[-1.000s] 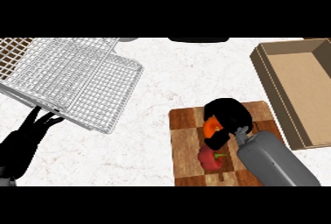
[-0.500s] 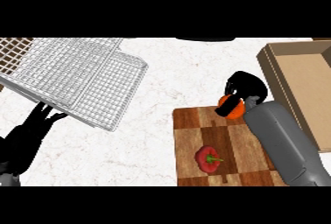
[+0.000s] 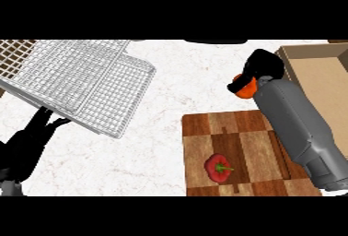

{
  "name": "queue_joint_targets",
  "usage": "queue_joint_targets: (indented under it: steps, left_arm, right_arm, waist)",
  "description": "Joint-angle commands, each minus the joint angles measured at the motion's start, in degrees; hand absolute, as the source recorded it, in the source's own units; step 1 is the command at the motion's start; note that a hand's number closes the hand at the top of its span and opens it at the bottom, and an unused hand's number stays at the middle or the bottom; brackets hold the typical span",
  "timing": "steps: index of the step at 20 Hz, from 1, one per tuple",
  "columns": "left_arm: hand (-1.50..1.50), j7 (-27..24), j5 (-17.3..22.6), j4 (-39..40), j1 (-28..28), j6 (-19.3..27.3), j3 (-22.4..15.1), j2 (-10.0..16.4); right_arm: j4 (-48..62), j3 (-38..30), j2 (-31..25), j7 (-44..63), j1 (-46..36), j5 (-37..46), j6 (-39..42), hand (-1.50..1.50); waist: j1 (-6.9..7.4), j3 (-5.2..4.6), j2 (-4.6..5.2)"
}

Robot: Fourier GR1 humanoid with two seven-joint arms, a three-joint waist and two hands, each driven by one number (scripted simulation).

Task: Pick the squash from the cutting board and place it in the cardboard box

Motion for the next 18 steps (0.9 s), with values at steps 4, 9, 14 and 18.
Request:
queue_joint_targets:
  steps: [4,9,14,18]
  left_arm:
    - [0.0,-3.76,-0.46,-0.54,-4.11,0.56,-0.89,-2.96]
    - [0.0,-3.9,0.93,-1.49,-2.21,-1.08,1.79,-1.45]
    - [0.0,-2.84,0.92,-1.28,-3.21,-0.67,1.81,-2.47]
    - [0.0,-0.99,2.32,-4.72,-0.33,-2.17,2.92,-1.63]
  right_arm:
    - [-1.48,1.15,-0.16,1.3,-8.79,5.19,-4.58,1.5]
    - [-4.8,2.07,-0.18,10.24,-13.75,10.63,-7.36,1.5]
    - [-8.47,-0.62,-6.91,14.57,-16.48,11.89,-3.99,1.5]
    - [-9.63,-1.31,-9.26,17.82,-15.8,14.41,-3.44,1.5]
  waist:
    - [-1.73,0.32,-0.72]
    - [-1.91,0.3,-1.05]
    - [-3.24,0.32,-1.33]
    - [-2.66,0.36,-1.35]
